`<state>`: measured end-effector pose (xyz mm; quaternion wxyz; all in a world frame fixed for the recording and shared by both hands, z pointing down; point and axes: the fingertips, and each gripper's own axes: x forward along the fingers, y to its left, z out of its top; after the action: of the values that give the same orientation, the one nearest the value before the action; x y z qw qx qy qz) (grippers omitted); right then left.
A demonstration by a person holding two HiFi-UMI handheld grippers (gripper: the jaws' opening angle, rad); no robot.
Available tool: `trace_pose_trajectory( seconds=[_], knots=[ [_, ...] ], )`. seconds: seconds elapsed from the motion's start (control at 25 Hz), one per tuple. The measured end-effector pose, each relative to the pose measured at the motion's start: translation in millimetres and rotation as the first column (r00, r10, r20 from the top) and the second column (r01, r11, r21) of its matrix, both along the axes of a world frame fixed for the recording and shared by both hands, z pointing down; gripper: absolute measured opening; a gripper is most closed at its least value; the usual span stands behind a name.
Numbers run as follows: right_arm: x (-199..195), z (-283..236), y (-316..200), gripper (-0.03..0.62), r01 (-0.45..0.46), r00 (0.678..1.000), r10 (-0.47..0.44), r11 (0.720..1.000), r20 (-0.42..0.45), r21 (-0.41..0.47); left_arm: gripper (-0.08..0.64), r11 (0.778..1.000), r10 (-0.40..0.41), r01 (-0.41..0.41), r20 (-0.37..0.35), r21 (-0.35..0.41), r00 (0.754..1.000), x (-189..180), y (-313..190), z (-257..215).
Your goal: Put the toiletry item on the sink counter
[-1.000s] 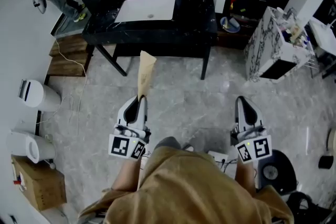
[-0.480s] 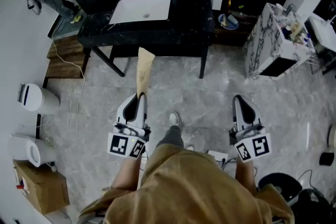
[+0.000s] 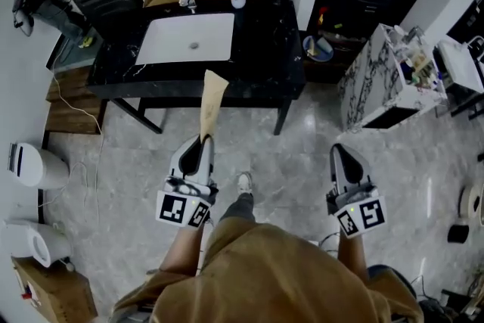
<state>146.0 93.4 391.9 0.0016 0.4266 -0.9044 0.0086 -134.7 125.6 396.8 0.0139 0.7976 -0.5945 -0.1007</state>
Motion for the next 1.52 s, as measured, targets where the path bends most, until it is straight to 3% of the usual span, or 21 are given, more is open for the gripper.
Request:
trace_pose_trajectory(
  seconds=[0.2, 0.4, 0.64, 0.8, 1.52],
  knots=[
    [-57, -17, -90, 0.000, 0.014, 1.000, -0.014, 1.000, -0.019, 0.009, 0.028, 0.999, 0.040, -0.040, -0.022, -0.016, 0.999, -41, -102, 3],
    [-89, -15, -147, 0.002, 0.000, 1.000, 0.000, 1.000, -0.006, -0.024, 0.028, 0.995, 0.099, -0.099, -0.013, -0.029, 0.995, -58, -179, 8],
    [-86, -9, -192, 0.002, -0.043, 0.999, 0.043, 0.997, 0.005, -0.061, 0.028, 0.985, 0.154, -0.156, -0.032, -0.075, 0.988, -53, -225, 18],
    [-89, -16, -219, 0.002, -0.023, 1.000, 0.023, 0.999, -0.003, -0.037, 0.028, 0.980, 0.157, -0.163, -0.057, -0.117, 0.986, -48, -248, 31],
    [-74, -37, -367, 0.002, 0.144, 0.983, -0.146, 0.989, 0.108, 0.026, 0.028, 0.997, 0.064, -0.063, 0.027, -0.053, 0.998, -5, -362, -10]
  ],
)
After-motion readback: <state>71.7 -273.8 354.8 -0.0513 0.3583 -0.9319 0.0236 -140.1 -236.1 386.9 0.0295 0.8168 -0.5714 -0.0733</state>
